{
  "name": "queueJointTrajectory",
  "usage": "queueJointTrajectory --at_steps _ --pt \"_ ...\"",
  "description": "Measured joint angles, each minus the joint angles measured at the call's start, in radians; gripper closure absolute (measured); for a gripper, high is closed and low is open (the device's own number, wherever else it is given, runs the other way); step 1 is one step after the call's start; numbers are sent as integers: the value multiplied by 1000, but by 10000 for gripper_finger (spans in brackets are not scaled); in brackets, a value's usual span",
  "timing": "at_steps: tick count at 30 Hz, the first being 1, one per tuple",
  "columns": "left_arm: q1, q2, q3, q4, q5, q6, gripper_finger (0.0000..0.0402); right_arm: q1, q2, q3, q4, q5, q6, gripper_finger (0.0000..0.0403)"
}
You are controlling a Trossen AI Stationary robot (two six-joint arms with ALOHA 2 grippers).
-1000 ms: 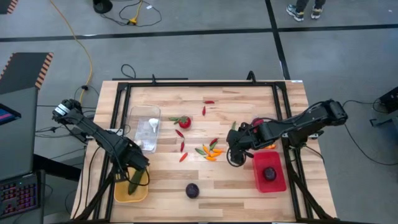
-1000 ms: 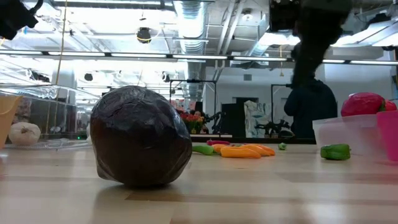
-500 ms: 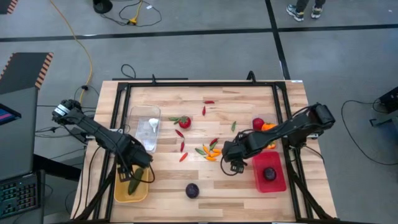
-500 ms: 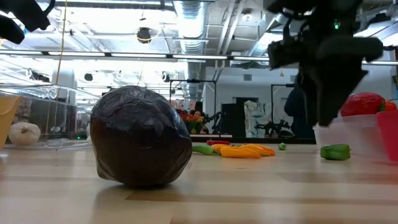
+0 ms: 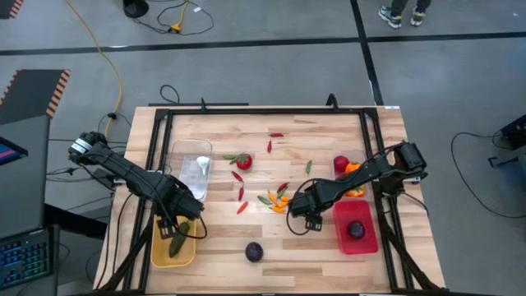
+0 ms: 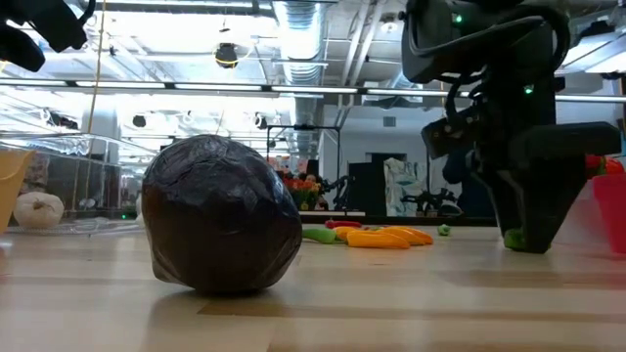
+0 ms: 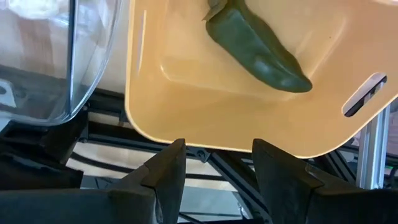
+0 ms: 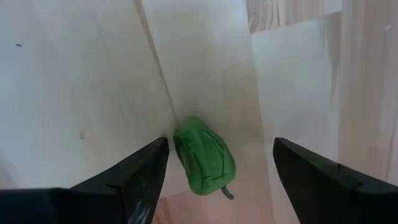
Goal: Sort produce into baskets
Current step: Put the green chili pepper into the yellow bin
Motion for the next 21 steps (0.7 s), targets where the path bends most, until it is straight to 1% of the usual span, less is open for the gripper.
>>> queueJointTrajectory --at_steps 7,10,14,21 --pt "0 0 0 60 -20 8 230 0 0 -1 4 -3 1 123" --pt "0 0 8 63 -33 19 230 0 1 -1 7 -21 1 140" --pt "0 0 35 64 -101 20 230 0 3 10 2 -40 1 170" --pt "0 0 69 99 -226 38 230 0 4 32 -3 -48 1 250"
